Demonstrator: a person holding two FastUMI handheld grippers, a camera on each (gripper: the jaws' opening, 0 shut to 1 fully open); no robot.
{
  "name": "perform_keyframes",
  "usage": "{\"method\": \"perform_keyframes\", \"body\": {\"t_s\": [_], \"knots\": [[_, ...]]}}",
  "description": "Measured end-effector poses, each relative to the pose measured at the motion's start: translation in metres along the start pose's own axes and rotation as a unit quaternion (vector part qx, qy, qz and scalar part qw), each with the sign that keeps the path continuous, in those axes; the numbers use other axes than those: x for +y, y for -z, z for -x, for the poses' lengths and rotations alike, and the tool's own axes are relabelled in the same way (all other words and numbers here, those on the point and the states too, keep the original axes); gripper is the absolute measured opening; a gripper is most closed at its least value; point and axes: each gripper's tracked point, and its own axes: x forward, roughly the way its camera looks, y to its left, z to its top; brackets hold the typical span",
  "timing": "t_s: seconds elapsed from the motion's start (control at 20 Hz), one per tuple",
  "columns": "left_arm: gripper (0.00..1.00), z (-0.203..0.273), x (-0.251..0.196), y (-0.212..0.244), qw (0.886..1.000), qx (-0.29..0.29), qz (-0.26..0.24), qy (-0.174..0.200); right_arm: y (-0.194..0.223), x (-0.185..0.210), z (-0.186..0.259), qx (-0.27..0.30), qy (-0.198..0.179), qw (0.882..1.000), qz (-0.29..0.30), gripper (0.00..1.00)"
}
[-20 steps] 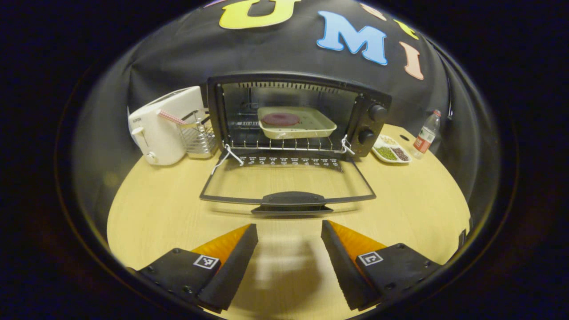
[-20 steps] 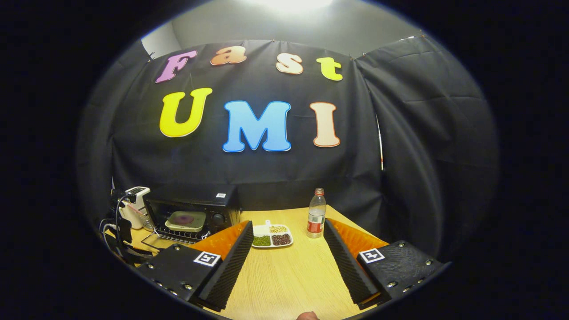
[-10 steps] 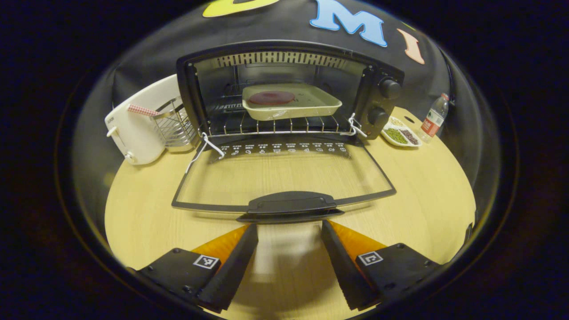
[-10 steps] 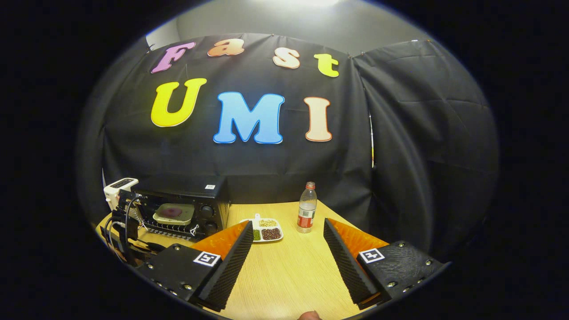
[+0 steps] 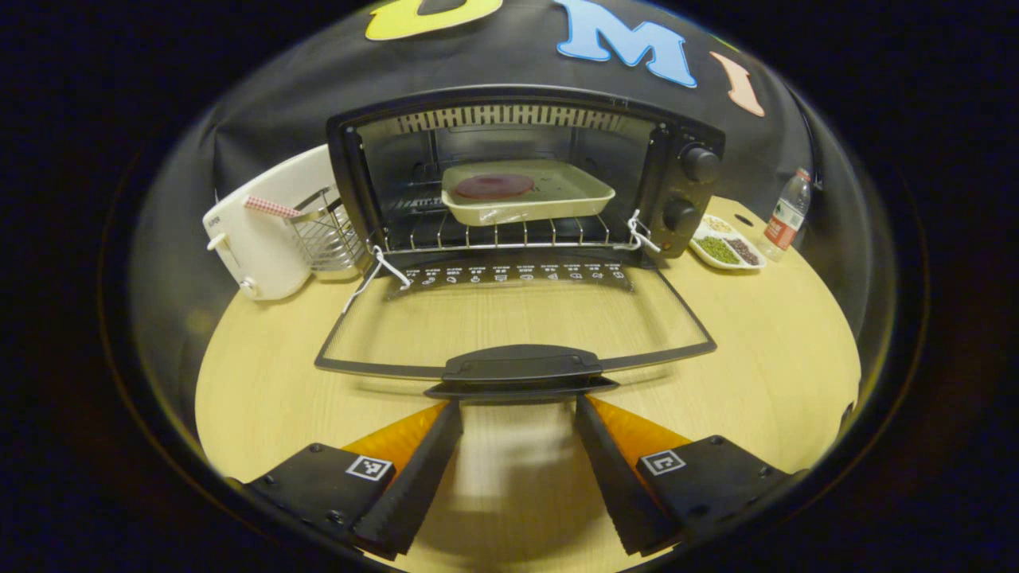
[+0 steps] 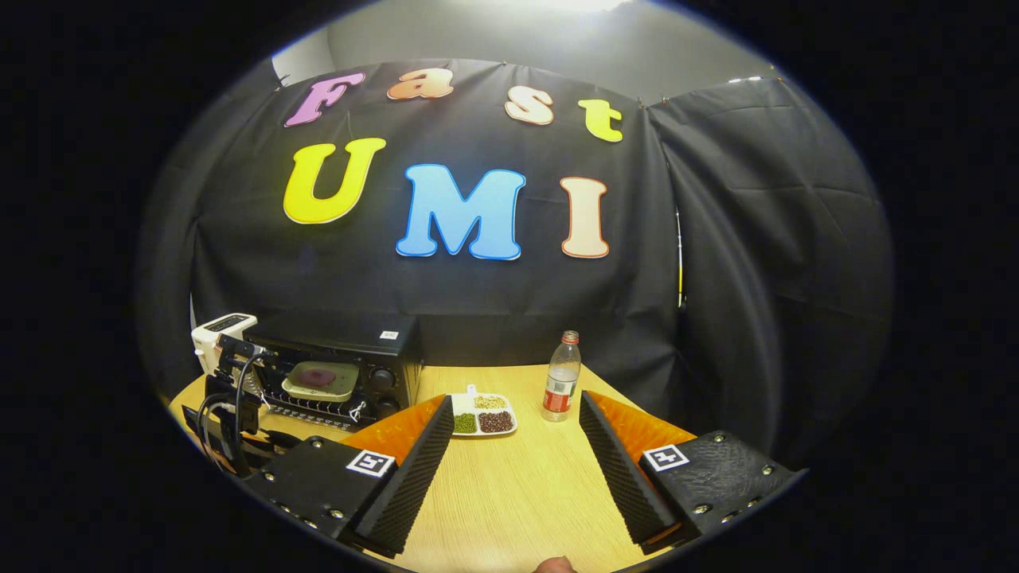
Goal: Open the electric oven with the left hand, put the food in, and close the electric oven.
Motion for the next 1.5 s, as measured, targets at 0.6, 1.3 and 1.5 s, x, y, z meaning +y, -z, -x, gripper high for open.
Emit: {"method": "perform_keyframes", "body": {"t_s": [0.6,1.3,1.5], "knots": [[1.00,0.033,0.000,-0.029,0.998,-0.065,-0.002,-0.003,-0.001,0.005,0.003,0.001,-0.023,1.000,-0.003,0.98],[0.97,0.058,0.002,-0.093,0.989,-0.145,-0.013,0.011,0.000,0.006,0.006,0.010,-0.015,1.000,-0.008,0.98],[0.97,0.051,-0.002,-0.117,0.984,-0.177,-0.015,0.024,0.003,0.009,0.002,0.011,-0.011,1.000,-0.013,0.98]]}}
